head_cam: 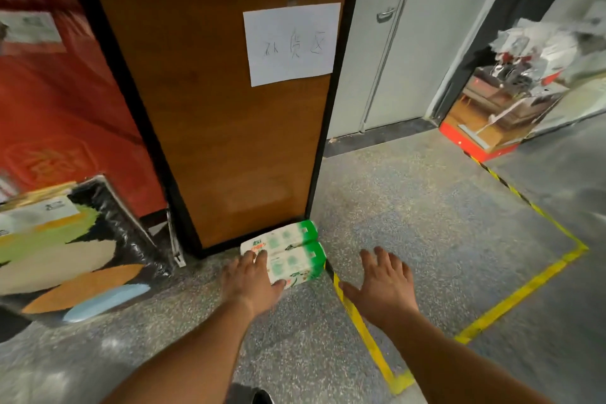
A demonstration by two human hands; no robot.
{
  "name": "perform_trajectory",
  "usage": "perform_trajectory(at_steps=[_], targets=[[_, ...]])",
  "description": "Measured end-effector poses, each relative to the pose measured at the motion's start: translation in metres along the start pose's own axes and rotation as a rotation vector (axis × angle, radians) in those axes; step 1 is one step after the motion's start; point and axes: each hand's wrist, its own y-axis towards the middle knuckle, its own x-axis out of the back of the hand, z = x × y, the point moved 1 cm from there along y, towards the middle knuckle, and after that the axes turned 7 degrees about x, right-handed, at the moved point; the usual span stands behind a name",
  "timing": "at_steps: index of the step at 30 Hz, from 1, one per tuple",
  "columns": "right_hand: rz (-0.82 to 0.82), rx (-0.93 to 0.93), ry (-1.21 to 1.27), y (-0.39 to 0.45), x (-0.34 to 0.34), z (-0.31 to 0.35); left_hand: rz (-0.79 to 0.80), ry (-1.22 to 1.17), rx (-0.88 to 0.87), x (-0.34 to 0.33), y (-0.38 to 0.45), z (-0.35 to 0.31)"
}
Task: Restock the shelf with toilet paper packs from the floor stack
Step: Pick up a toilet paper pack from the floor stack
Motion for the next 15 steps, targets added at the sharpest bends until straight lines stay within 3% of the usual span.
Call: perform_trajectory(at_steps=[5,15], targets=[[0.077,0.062,0.042,0.087,-0.013,0.0,0.021,-0.016,0.052,0.008,0.074,-0.01],[0.306,0.285,-0.005,0.259,-0.078,-0.044,0.061,-0.071,0.323,-0.026,0.169,-0.025]])
